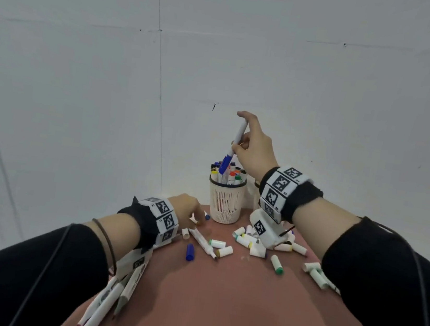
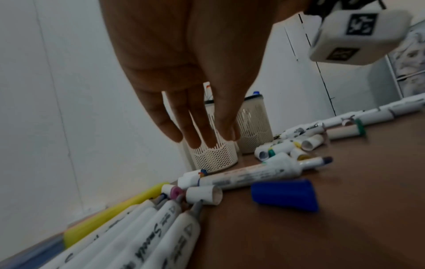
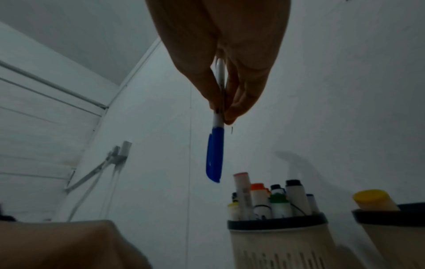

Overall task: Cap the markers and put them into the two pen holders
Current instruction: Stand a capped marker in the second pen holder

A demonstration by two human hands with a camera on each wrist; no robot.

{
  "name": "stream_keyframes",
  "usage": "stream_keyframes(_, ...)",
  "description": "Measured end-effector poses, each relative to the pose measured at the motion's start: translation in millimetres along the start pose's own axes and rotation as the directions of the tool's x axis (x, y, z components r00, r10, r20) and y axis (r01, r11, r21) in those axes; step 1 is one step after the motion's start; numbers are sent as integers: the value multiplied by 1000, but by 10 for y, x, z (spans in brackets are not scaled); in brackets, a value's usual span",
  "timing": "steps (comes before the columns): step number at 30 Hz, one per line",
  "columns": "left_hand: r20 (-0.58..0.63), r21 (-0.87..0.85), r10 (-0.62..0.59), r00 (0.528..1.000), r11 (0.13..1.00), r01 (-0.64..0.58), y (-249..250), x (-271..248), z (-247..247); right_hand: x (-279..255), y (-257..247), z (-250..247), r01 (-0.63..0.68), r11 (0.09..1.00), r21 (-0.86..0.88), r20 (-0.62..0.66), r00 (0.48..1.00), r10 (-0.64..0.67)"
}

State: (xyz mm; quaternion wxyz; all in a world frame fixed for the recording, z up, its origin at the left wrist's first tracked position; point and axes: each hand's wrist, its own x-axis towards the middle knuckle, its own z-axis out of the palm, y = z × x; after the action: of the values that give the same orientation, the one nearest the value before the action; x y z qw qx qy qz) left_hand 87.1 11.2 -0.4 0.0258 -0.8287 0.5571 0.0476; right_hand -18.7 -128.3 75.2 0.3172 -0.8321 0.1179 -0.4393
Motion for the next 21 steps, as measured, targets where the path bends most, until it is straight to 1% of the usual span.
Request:
stream_keyframes(2, 53, 69, 17, 998, 997, -21, -6, 91, 2, 93, 59, 73, 27, 1000, -7, -9, 1000, -27)
stream_keyframes(5, 129, 120, 19, 991, 992, -35, 4, 195, -8, 233, 143, 175, 39, 999, -31, -3, 999, -39)
stream_keyframes(7, 196, 164, -2, 981, 986, -30, 25, 261, 3, 296, 192, 242, 43, 998, -55, 27, 999, -42)
stream_keyframes(9, 235, 196, -26, 972, 980, -21, 66, 314, 25, 320, 229, 307, 61, 994, -88, 92, 994, -53)
stream_keyframes(10, 241, 190, -39, 970, 982, -8, 95, 335, 35, 324, 248, 335, 65, 992, -104, 129, 990, -51)
stream_keyframes(12, 249, 207, -20, 968, 978, -33, 152, 375, 57, 331, 304, 378, 55, 990, -130, 183, 983, -30)
stream_keyframes(14, 262, 228, 6, 965, 971, -68, 198, 393, 66, 324, 371, 402, 32, 985, -170, 193, 981, 1)
stream_keyframes(17, 250, 220, 17, 968, 973, -74, 175, 384, 33, 274, 451, 415, -9, 979, -204, 183, 982, 47)
stream_keyframes(21, 147, 201, 49, 988, 976, -79, 44, 317, -42, 210, 558, 410, -48, 982, -184, 89, 994, 65)
